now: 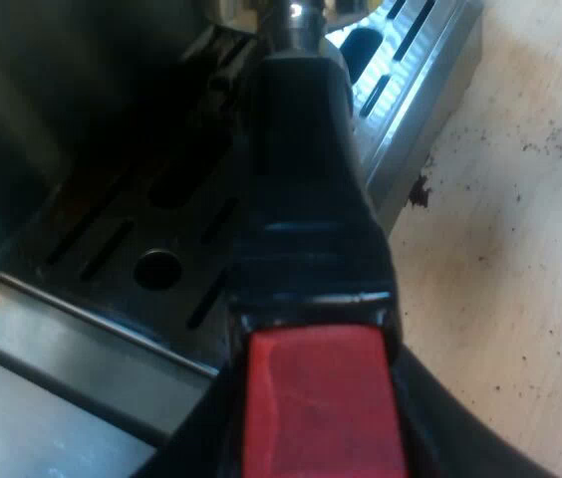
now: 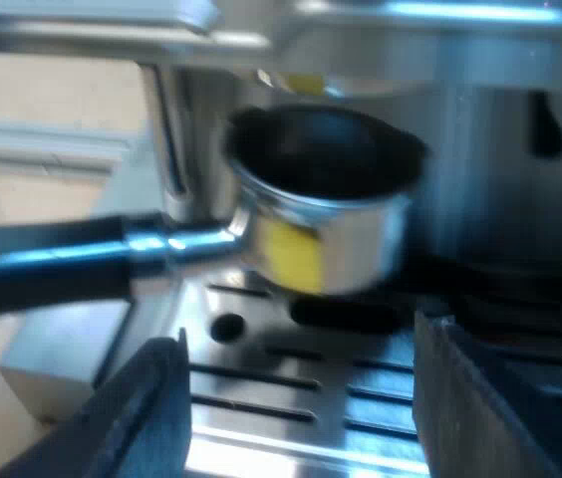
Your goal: Put the handle in the coffee machine
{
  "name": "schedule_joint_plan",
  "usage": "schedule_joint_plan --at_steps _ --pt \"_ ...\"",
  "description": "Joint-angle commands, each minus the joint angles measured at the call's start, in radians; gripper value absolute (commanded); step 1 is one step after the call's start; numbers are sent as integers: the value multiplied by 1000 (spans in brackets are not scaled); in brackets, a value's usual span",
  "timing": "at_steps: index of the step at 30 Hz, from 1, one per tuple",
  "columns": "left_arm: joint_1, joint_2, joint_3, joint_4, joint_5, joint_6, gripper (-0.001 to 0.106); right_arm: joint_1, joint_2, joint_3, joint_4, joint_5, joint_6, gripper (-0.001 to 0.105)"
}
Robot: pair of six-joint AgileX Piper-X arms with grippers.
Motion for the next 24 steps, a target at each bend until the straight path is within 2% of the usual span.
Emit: schedule_joint_plan --at_steps 1,6,11,17,20,24 --pt "0 -5 -10 -21 69 1 0 -2 30 -9 -110 20 -66 52" --pt "0 24 -10 -108 69 -36 0 -2 105 -9 -292 42 -135 45" --pt "0 62 -10 -135 69 -33 0 -2 157 -9 -422 70 -213 46" --pt "0 73 -10 -183 85 -28 0 -2 212 -9 -525 132 -229 45" --pt "0 73 -10 -192 85 -29 0 -2 237 -9 -601 143 -295 45" --pt "0 73 -10 -192 96 -29 0 -2 255 -9 -703 215 -395 45"
